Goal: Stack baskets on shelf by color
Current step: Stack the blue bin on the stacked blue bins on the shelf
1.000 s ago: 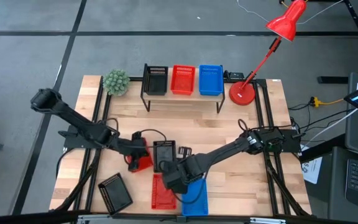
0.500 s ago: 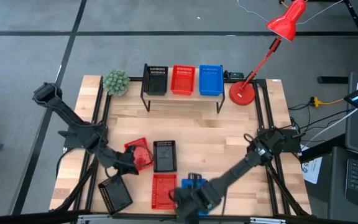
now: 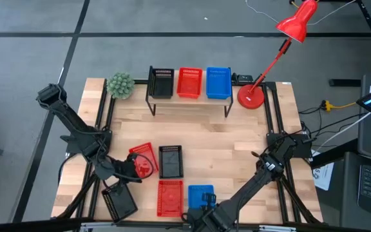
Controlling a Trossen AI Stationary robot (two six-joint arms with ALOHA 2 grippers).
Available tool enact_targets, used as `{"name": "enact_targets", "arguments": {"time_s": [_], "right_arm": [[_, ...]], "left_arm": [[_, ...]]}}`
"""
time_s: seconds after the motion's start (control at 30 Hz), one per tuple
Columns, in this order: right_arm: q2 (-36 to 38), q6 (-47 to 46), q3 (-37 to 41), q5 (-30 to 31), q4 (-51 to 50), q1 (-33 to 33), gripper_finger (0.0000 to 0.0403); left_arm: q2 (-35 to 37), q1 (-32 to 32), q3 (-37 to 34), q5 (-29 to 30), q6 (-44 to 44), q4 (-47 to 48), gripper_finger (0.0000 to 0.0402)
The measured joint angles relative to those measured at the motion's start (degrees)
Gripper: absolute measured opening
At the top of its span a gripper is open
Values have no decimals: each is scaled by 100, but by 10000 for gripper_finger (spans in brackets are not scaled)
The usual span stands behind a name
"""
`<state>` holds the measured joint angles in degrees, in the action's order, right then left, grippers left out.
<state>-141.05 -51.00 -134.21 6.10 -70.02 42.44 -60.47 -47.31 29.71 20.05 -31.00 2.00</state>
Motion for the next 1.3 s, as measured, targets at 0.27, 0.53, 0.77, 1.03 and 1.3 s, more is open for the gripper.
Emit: {"name": "enact_targets", "arguments": {"time_s": [0.27, 0.53, 0.77, 1.03, 1.3], "right_arm": [[0, -4, 0, -222, 133, 70, 92], [0, 2, 68, -289, 189, 170, 92], [-2, 2, 595, -309, 267, 162, 92], [-2, -266, 1012, -316, 542, 140, 50], [-2, 331, -46, 431, -1281, 102, 3]], "left_arm": [[0, 2, -2, 4, 4, 4, 0], [0, 2, -2, 9, 6, 5, 0], [0, 2, -2, 37, 6, 7, 0], [0, 2, -4, 35, 54, 9, 0], [0, 2, -4, 135, 341, 11, 0]]}}
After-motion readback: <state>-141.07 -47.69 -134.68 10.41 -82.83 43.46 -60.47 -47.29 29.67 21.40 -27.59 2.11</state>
